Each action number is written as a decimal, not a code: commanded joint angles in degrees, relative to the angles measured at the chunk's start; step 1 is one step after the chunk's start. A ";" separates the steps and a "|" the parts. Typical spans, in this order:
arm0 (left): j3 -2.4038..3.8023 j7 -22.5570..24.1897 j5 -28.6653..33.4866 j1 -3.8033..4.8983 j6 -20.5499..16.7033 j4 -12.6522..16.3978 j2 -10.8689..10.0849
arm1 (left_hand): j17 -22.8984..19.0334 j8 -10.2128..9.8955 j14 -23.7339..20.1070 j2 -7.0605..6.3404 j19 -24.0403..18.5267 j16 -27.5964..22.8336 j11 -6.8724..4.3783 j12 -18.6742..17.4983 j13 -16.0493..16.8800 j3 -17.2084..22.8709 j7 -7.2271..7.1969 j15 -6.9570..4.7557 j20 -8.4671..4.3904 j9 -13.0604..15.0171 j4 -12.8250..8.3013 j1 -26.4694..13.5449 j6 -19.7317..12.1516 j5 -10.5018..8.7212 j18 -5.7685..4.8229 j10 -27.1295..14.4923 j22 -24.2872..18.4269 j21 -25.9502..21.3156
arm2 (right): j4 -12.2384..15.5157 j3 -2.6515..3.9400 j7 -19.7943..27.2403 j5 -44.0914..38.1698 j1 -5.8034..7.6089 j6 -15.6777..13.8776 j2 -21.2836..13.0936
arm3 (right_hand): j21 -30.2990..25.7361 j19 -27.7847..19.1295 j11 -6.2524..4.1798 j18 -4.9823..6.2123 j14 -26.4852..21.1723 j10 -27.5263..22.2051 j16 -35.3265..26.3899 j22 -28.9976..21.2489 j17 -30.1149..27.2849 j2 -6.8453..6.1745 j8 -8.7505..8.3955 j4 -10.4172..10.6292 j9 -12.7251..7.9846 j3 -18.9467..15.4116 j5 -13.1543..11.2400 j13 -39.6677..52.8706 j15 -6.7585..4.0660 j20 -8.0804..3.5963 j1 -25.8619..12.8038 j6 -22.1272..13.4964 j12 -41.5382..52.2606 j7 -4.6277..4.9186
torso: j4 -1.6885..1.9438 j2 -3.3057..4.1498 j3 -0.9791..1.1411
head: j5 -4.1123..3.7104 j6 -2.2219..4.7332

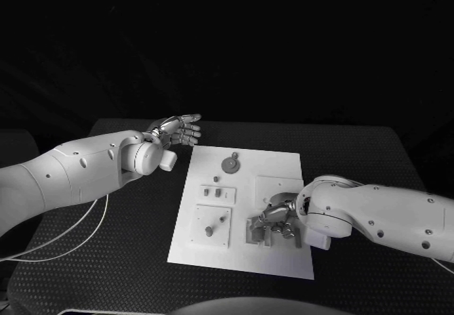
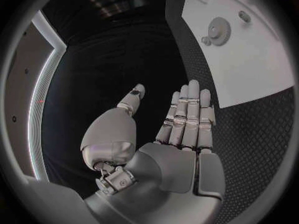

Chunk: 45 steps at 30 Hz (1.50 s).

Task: Assemble the parts on the task board

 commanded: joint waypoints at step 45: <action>0.04 0.28 -0.09 0.08 0.68 0.12 0.01 | 0.25 0.32 -0.17 0.02 -0.48 -0.31 -0.14 0.31 -0.13 0.23 0.01 0.00 0.10 -0.12 0.15 -0.45 -0.48 -0.24 0.63 -0.31 0.19 -0.42 | -0.10 -0.47 0.14 -1.47 -0.63 2.44 0.03 | 0.03 -0.74 0.15 3.88 -0.41 -0.96 -0.85 -0.24 0.61 -3.47 -0.68 1.28 0.14 -4.30 0.14 0.41 -0.14 -0.04 -2.69 -0.81 -0.45 0.32 | -0.04 -0.03 -0.01 | 0.54 -0.50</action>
